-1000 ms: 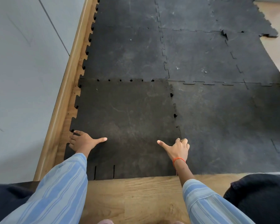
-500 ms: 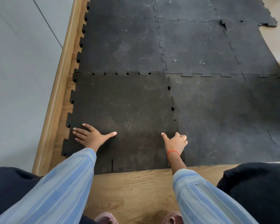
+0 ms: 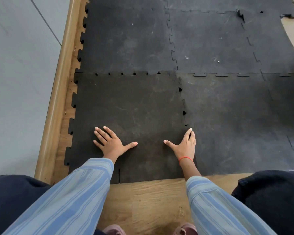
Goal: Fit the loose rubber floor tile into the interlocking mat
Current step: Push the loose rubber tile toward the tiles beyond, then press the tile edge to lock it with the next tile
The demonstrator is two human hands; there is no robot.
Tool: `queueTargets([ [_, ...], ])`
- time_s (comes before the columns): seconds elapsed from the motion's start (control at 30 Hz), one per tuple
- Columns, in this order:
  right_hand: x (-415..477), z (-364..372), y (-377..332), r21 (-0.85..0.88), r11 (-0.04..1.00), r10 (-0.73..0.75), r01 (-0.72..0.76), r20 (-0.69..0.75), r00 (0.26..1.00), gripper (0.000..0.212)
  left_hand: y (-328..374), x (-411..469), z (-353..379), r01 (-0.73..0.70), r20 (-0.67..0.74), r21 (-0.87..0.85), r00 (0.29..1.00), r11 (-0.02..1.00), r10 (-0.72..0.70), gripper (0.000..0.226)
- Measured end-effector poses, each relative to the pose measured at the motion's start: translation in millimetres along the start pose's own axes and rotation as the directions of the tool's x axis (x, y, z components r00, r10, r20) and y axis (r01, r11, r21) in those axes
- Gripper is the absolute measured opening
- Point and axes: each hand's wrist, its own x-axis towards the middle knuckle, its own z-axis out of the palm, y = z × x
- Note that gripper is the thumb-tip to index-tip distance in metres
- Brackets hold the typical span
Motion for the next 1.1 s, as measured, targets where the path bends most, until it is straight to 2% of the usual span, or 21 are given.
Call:
queueTargets([
  [0.13,9.0,-2.5,-8.2,0.047,0.998,0.027,-0.027,0.016,1.0,0.125,3.0,-1.2,-2.0,-0.002,-0.006,0.003,1.0,1.0,0.002,0.155],
  [0.63,8.1,-0.8,-5.9,-0.111,0.992,-0.032,0.053,0.182,0.983,0.128,-2.2,-1.5,-6.1,0.013,-0.04,0.041,0.999,0.999,-0.011,0.151],
  [0.8,-22.2,9.3,3.5,-0.185,0.979,-0.066,0.079,0.074,0.995,0.117,-3.2,-3.5,-4.2,0.002,-0.078,0.031,0.997,1.0,0.001,0.15],
  [0.97,-25.6,9.2,9.4,-0.331,0.938,-0.071,0.106,0.116,0.991,0.118,-6.0,-5.8,1.0,-0.018,-0.117,0.013,0.993,1.0,0.02,0.146],
  [1.1,-26.2,12.0,10.9,-0.316,0.945,-0.06,0.089,0.101,0.993,0.111,-7.2,-5.0,4.1,-0.021,-0.147,0.012,0.989,1.0,0.023,0.145],
])
